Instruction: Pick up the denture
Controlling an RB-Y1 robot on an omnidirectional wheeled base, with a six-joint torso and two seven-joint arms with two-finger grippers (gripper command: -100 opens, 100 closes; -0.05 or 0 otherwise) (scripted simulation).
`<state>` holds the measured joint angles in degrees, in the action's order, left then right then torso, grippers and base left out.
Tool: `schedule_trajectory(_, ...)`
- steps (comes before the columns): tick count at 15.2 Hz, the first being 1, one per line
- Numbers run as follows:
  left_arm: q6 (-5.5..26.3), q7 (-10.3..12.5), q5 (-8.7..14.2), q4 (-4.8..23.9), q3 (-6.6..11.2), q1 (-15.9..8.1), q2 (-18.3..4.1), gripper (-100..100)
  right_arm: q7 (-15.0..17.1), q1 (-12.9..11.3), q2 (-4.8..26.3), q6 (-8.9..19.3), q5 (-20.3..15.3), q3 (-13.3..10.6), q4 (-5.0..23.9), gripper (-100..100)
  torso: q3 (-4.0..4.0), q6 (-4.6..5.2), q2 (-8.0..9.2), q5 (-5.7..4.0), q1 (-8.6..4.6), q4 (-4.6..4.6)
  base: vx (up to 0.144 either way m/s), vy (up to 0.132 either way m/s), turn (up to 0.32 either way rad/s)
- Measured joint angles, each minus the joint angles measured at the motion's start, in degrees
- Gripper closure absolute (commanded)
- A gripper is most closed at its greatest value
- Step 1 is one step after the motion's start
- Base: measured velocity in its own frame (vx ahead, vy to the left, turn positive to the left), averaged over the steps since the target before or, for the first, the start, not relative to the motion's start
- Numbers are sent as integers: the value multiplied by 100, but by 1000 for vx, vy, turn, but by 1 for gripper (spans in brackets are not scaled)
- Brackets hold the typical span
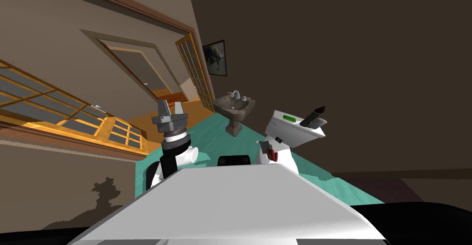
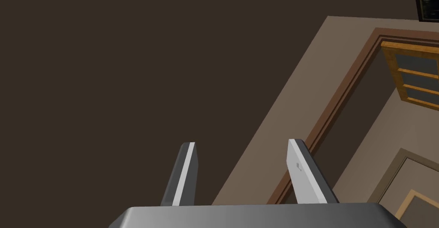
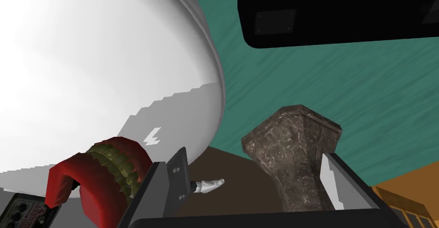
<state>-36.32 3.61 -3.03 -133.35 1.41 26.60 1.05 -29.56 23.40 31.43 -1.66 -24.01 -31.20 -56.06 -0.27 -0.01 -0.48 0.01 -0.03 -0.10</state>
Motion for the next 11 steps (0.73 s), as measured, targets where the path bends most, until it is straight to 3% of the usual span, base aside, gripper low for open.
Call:
schedule_trajectory(8, 0, 0, 0, 0, 0, 0, 0, 0, -86, -6, 206, -52, -239, -91, 648, -100, 1, 1, 2, 0, 1, 0, 121, -21, 98)
schedule_trajectory(10, 0, 0, 0, 0, 0, 0, 0, 0, -189, -54, 135, -167, -375, 7, 1045, -100, -2, 0, -4, 0, -1, 0, 151, -31, 106)
schedule_trajectory(11, 0, 0, 0, 0, 0, 0, 0, 0, -220, -37, 165, -190, -406, 1, 1100, -100, -4, 0, -7, 0, -4, -1, 143, -38, 85)
